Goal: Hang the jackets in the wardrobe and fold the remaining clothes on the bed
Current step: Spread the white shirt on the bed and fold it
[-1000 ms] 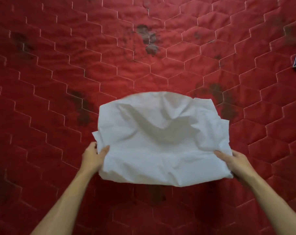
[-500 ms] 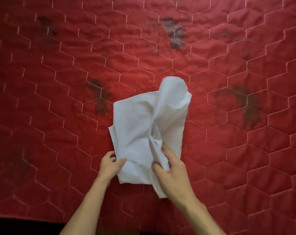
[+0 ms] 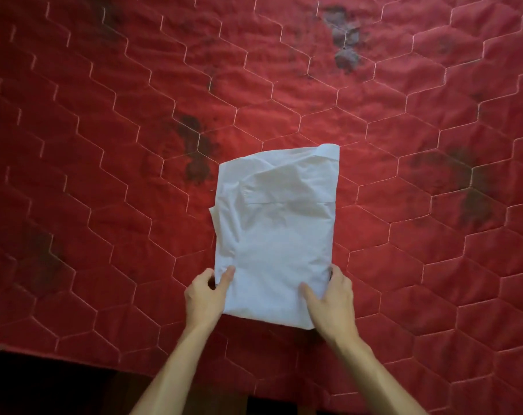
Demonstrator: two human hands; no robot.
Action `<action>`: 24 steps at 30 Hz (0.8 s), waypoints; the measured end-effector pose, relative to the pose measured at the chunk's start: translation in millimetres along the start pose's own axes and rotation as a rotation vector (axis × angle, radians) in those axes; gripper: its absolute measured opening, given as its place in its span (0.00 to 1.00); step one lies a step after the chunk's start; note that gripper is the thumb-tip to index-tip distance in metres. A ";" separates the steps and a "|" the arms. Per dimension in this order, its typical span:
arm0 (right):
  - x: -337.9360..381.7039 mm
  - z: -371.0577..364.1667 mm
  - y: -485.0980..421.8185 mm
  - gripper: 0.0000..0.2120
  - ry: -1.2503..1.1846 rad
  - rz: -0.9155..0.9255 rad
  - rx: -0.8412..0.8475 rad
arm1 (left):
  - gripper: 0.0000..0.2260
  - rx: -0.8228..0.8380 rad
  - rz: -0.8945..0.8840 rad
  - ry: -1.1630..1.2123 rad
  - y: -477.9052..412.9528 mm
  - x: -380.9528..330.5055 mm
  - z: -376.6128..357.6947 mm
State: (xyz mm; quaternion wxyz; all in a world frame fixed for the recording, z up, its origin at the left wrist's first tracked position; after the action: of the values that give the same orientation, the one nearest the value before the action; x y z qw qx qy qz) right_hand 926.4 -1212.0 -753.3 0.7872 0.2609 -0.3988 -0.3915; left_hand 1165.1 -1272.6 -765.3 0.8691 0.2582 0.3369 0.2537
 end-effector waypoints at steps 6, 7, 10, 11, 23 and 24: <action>-18.9 8.4 -0.4 0.07 -0.189 -0.165 0.243 | 0.27 0.120 0.110 -0.033 2.5 18.0 3.5; -18.5 12.1 3.7 0.06 -0.229 -0.177 0.269 | 0.25 0.173 0.178 0.013 2.7 19.8 7.0; -13.9 24.9 16.3 0.09 -0.263 -0.198 0.326 | 0.13 0.394 0.402 0.268 11.2 20.7 18.1; -12.1 29.6 20.1 0.11 -0.263 -0.205 0.322 | 0.13 0.458 0.422 0.290 15.9 18.6 21.9; 89.8 92.2 -15.6 0.15 -0.825 -0.141 0.230 | 0.10 0.275 0.200 0.423 -29.8 -93.8 74.0; 97.8 93.6 -24.7 0.14 -0.857 -0.125 0.200 | 0.12 0.220 0.169 0.416 -39.8 -101.2 73.7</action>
State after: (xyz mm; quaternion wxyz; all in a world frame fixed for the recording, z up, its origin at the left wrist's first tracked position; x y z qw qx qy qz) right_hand 875.2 -1315.6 -678.6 0.4966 0.1736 -0.7084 -0.4706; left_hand 1163.4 -1384.7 -696.9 0.7235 0.3208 0.5112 0.3352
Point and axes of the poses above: each hand's wrist, its own y-axis away from the middle knuckle, its own z-axis out of the back of the hand, x = y × z, the point moved 3 cm from there along -y, towards the middle knuckle, and after that the axes turned 1 degree about y, right-handed, at the moved point
